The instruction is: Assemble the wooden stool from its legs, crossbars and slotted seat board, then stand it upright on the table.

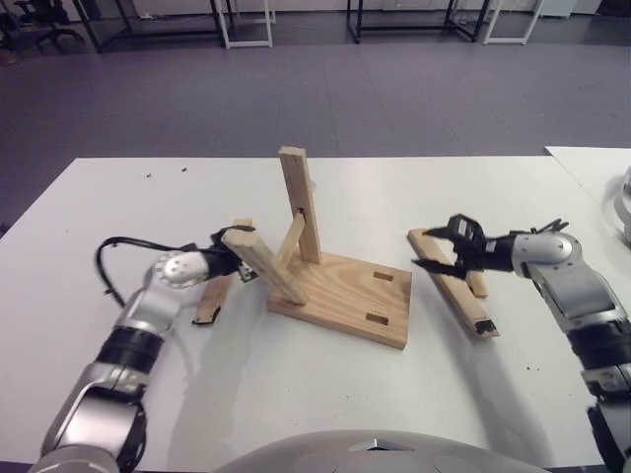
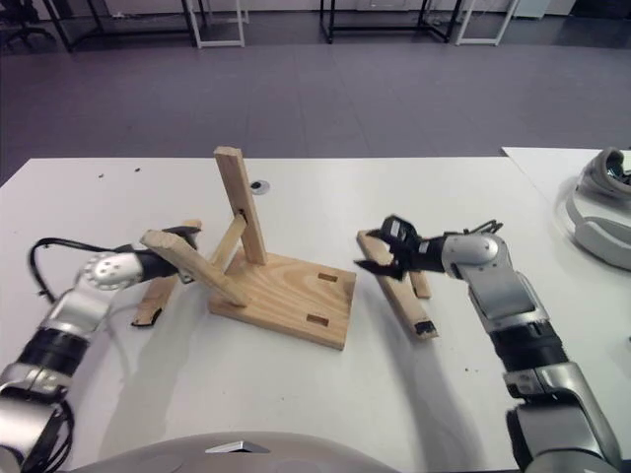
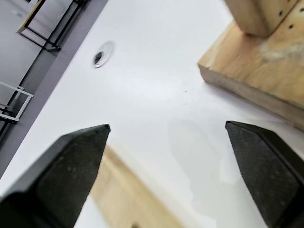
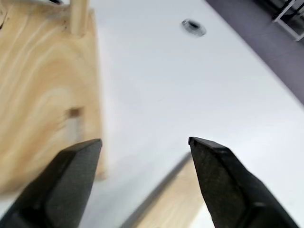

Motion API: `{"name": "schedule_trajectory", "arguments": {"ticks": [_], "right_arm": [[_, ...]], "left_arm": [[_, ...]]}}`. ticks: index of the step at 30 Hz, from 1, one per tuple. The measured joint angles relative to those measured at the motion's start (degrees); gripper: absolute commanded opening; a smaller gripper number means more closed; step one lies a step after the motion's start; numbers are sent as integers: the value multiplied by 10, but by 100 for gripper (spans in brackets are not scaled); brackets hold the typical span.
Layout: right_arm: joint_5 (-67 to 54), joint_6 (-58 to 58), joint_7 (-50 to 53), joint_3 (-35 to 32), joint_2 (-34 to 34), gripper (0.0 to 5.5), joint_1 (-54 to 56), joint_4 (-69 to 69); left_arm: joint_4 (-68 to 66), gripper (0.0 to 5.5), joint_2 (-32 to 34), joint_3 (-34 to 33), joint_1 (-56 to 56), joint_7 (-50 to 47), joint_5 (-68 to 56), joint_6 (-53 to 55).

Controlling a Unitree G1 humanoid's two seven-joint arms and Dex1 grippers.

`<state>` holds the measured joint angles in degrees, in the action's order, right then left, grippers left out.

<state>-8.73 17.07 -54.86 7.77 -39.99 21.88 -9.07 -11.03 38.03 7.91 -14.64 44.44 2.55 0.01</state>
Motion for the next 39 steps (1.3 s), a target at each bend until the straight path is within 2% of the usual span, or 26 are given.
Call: {"name": "schedule_trajectory", "arguments": {"ticks": [2,4,7,9,13,15,17,19,22,25,28,30,32,39], "right_arm": [[20,-23,37,10,53,341,39,-82],[59,-67,82,31,100,341,87,-182],[107,-130,91,67,140,341,134,-280],[129,-158,64,96,152,341,144,-304],[141,-164,16,118,139,341,136,-288],[145,-161,35,111,138,341,116,-265],[155,-145,78,101,144,341,94,-231],[157,-112,115,80,142,341,64,-183],[128,-37,158,4,132,341,10,-44],[60,56,222,-147,115,341,-37,60],[-1,110,263,-250,122,341,-88,47],[-24,129,267,-271,132,341,-116,27],[-46,144,271,-280,144,310,-133,14],[-70,170,282,-260,177,157,-178,31]], "left_arm": [[112,448,11,-18,58,34,-59,40],[225,448,28,-3,131,71,-87,83],[277,448,46,33,179,73,-61,123],[263,448,18,69,166,33,-10,118],[123,448,-91,110,65,-117,92,63],[15,448,-145,114,-1,-213,141,44],[-35,448,-166,115,-30,-248,157,34],[-38,448,-167,114,-29,-249,157,19],[1,448,-157,111,-7,-234,155,4],[43,448,-125,87,30,-225,155,9],[93,448,-141,53,31,-224,116,38],[129,448,-170,27,31,-223,68,72],[154,448,-182,9,31,-222,42,98],[180,448,-181,6,47,-212,31,126]]}}
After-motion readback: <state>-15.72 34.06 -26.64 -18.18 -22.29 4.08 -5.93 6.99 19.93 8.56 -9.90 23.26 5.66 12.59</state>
